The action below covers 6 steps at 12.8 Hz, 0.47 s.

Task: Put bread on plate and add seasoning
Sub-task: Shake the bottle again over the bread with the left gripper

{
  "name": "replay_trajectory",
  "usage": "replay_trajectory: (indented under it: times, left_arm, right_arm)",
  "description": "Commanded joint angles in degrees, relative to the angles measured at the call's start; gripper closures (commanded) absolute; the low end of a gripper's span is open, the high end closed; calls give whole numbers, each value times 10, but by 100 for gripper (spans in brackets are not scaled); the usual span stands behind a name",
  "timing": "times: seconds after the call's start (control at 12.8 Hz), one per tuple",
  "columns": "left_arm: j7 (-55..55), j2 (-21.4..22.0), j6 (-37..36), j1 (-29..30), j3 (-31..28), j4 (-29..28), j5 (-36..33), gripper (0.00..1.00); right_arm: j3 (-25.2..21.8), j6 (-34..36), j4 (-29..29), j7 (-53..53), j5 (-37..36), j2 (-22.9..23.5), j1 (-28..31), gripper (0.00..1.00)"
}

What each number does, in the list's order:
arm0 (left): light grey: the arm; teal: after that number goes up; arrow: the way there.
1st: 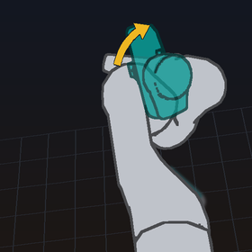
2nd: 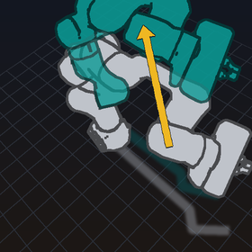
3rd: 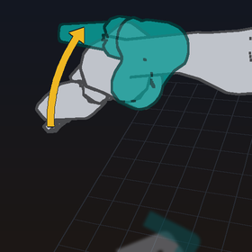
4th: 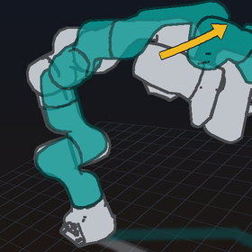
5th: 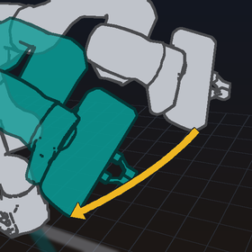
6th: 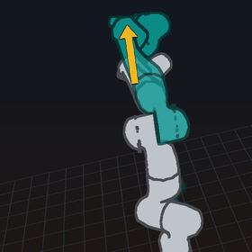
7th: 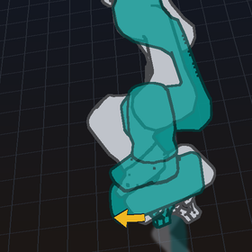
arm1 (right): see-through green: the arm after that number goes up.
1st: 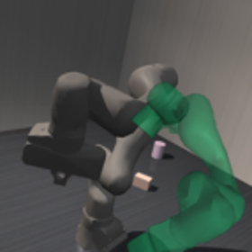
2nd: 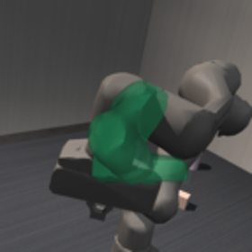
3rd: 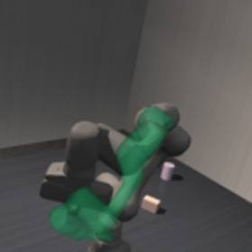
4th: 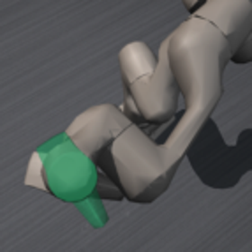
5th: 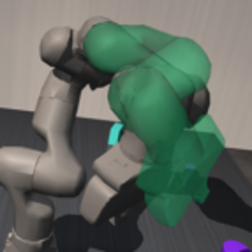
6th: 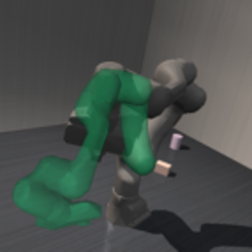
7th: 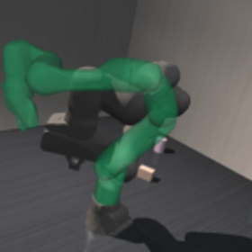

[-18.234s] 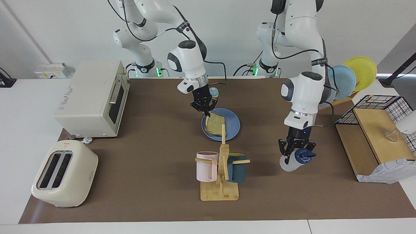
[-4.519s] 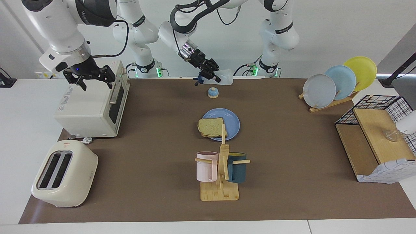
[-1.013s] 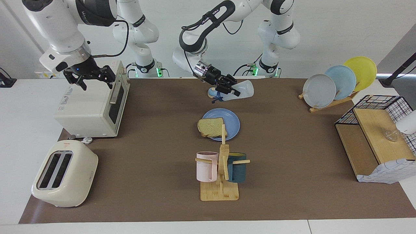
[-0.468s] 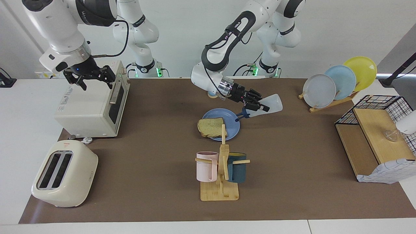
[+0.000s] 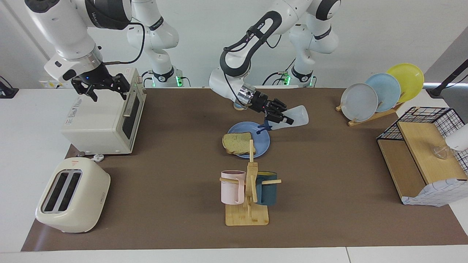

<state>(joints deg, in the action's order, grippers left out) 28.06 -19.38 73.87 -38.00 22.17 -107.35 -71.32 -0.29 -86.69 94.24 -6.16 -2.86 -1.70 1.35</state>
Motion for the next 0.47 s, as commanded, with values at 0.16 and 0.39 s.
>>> replay_trajectory:
  times: [0.16,0.39]
  left_arm:
    - [2,17,-36,-88,-5,-4,47,100]
    - [2,17,-31,-75,-6,-5,48,100]
  right_arm:
    - [4,2,6,-10,0,-8,7,0]
    - [4,2,6,-10,1,-8,7,0]
